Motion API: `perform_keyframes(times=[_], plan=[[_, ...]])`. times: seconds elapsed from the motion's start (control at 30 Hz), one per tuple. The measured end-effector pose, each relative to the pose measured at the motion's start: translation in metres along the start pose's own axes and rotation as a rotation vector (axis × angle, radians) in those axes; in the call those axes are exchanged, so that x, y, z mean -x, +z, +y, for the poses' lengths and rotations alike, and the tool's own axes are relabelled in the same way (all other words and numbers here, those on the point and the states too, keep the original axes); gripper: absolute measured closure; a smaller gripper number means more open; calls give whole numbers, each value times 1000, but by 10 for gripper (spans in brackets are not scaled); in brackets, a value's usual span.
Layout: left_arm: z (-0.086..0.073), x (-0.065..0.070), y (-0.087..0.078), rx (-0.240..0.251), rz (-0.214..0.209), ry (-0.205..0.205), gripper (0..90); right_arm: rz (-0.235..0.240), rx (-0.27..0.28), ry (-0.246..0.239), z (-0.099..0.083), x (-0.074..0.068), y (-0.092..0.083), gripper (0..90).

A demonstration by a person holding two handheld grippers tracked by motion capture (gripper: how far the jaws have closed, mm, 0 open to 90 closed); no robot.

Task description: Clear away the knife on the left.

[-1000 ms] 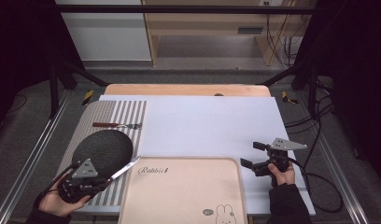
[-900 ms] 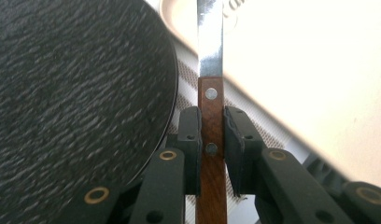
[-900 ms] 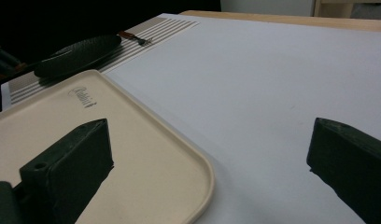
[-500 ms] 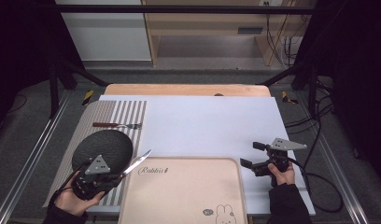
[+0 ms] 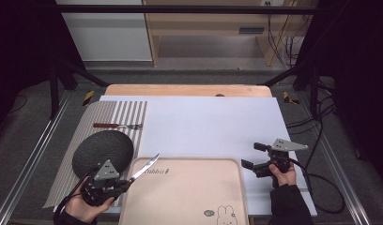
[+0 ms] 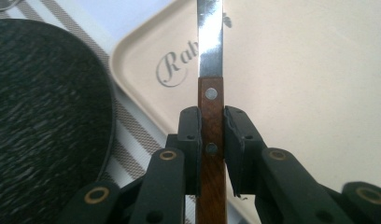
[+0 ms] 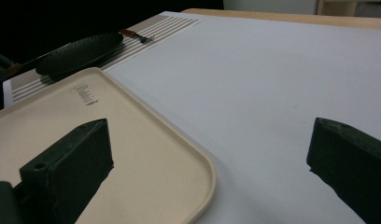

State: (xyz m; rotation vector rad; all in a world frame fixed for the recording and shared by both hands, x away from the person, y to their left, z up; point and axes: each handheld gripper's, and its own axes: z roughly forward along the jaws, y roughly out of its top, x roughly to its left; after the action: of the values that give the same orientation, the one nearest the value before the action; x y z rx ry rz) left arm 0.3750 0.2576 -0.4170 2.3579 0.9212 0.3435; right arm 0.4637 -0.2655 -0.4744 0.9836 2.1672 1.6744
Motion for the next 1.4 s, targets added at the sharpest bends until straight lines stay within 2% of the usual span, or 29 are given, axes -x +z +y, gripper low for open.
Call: perform_keyframes(times=[0.23, 0.8, 1.17, 1.4], plan=[[3, 10, 7, -11, -23, 20, 770, 0, -1, 0, 0, 0, 0, 4], [7, 36, 29, -69, -65, 27, 770, 1, -1, -2, 0, 0, 0, 4], [3, 46, 46, -140, -58, 60, 770, -1, 1, -2, 0, 0, -1, 4], [1, 48, 51, -157, -60, 63, 769, 0, 1, -2, 0, 0, -1, 4]])
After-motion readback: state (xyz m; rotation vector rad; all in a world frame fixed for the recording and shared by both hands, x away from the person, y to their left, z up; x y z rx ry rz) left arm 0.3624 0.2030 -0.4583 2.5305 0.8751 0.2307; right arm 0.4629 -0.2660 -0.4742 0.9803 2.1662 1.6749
